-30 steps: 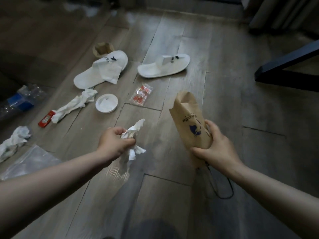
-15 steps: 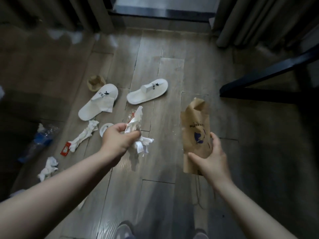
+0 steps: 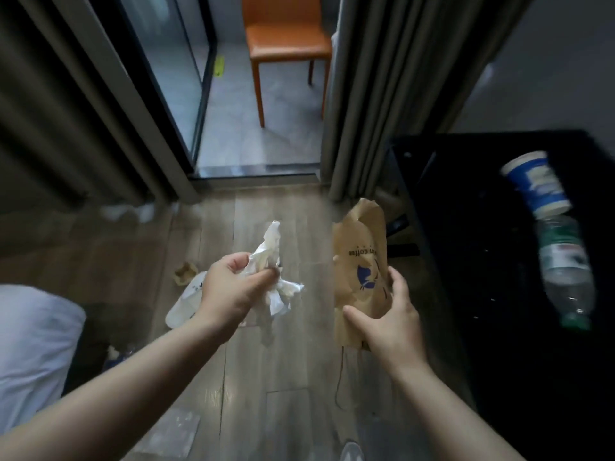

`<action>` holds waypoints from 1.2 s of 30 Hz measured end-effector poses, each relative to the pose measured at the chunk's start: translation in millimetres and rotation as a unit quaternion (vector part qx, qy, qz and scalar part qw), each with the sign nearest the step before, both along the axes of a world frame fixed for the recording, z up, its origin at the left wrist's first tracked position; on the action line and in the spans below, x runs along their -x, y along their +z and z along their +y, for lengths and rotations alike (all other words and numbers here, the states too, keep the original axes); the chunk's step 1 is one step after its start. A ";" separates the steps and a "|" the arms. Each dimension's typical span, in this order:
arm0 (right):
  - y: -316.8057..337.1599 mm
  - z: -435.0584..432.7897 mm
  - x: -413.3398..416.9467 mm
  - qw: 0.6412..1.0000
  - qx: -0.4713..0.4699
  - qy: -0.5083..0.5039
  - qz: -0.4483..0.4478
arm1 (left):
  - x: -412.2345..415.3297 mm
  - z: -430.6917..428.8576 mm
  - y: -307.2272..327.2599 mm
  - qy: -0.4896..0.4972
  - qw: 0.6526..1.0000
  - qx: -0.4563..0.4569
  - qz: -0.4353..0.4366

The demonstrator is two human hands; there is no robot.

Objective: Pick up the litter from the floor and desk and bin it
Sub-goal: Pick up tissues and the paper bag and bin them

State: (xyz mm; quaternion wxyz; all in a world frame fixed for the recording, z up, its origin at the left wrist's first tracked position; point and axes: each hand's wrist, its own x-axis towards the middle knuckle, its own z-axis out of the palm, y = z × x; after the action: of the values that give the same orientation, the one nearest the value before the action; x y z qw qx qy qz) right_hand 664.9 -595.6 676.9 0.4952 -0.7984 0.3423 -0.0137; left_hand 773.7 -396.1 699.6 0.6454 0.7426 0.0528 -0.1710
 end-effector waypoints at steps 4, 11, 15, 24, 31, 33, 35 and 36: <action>87.3 12.6 37.8 0.995 0.040 -0.063 -0.069 | 19.7 -6.7 83.7 -0.054 0.997 0.049 -0.034; 192.7 34.6 152.8 0.956 0.078 -0.222 -0.175 | 83.2 -32.0 191.6 -0.235 0.961 0.102 -0.100; 241.6 39.7 252.2 0.916 0.118 -0.331 -0.192 | 154.1 -69.8 248.0 -0.353 0.918 0.137 -0.122; 304.9 98.9 546.7 0.784 0.245 -0.542 -0.179 | 426.4 -132.1 313.2 -0.592 0.770 0.194 -0.136; 323.8 212.4 790.0 0.656 0.317 -0.681 -0.081 | 706.3 -102.4 322.5 -0.739 0.618 0.254 -0.087; 329.7 250.6 849.5 0.610 0.332 -0.716 -0.073 | 779.9 -83.7 321.7 -0.768 0.577 0.270 -0.065; 333.9 287.1 898.9 0.565 0.338 -0.750 -0.061 | 846.2 -66.6 319.8 -0.791 0.543 0.278 -0.038; 335.0 304.1 920.6 0.545 0.340 -0.765 -0.052 | 877.0 -58.7 318.4 -0.803 0.526 0.279 -0.021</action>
State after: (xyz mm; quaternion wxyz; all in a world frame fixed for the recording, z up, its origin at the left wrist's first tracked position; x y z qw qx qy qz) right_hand -255.7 -291.5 1011.9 0.0061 -0.3412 0.7664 -0.5442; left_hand -103.3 -454.8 1018.0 0.4106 0.2563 -0.6296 -0.6077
